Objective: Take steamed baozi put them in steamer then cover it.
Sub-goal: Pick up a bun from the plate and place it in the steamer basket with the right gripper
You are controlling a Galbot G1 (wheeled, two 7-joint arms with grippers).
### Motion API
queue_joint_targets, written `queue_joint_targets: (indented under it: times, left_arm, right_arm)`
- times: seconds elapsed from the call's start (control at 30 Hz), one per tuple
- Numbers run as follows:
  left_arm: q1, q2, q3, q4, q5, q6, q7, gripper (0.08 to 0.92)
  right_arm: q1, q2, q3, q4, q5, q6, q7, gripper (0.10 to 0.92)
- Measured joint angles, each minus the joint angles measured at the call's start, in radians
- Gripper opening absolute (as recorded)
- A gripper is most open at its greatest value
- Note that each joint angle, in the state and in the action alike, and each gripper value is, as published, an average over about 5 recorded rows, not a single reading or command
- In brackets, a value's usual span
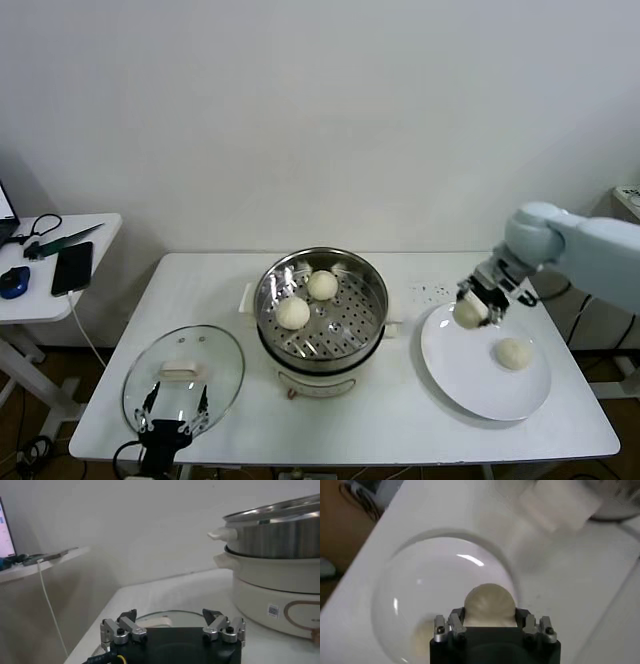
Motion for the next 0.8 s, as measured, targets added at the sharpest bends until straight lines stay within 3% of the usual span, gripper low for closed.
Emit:
queue_joint_targets:
  times: [0.33, 0.8]
  left_arm:
    - [0.002, 0.0, -0.012, -0.003, -0.01, -0.002, 0.001, 0.823]
    - [0.001, 0.014, -0.027, 0.002, -0.031, -0.001, 0.001, 0.823]
  right_arm:
    - [0.097, 0.217, 0.025, 0.001, 0.014, 0.164, -0.008, 0.661]
    - [0.019, 0.46, 0.043, 0.011, -0.017, 0.263, -0.013, 0.678]
